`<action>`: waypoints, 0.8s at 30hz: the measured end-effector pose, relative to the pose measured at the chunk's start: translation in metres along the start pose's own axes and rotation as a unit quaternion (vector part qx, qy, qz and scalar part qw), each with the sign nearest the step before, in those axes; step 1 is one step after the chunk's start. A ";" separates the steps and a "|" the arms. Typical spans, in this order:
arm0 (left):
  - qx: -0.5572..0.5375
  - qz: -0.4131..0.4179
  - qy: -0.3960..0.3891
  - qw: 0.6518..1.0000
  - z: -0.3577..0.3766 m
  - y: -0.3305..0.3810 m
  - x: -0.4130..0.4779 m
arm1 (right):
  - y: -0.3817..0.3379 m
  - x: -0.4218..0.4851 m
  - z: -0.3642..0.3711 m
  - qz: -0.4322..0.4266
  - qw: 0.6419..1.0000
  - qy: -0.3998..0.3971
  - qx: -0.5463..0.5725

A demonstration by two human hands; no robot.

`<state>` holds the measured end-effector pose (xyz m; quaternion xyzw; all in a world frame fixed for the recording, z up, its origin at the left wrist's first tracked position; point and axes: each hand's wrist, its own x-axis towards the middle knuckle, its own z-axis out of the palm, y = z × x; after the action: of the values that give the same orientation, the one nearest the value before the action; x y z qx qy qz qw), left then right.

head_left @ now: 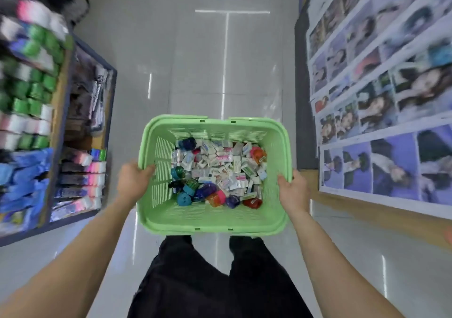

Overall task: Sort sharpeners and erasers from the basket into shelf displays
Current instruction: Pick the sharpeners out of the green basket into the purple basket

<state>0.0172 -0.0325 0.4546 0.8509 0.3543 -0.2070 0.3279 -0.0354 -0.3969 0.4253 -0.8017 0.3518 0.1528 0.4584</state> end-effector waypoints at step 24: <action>-0.075 0.094 -0.005 0.993 -0.130 0.397 0.243 | -0.426 0.251 -0.060 -0.067 0.994 0.068 -0.056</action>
<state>0.4873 -0.0387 0.5664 0.8524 0.2857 -0.1525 0.4104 0.4366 -0.4119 0.5820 -0.8566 0.3181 0.0864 0.3971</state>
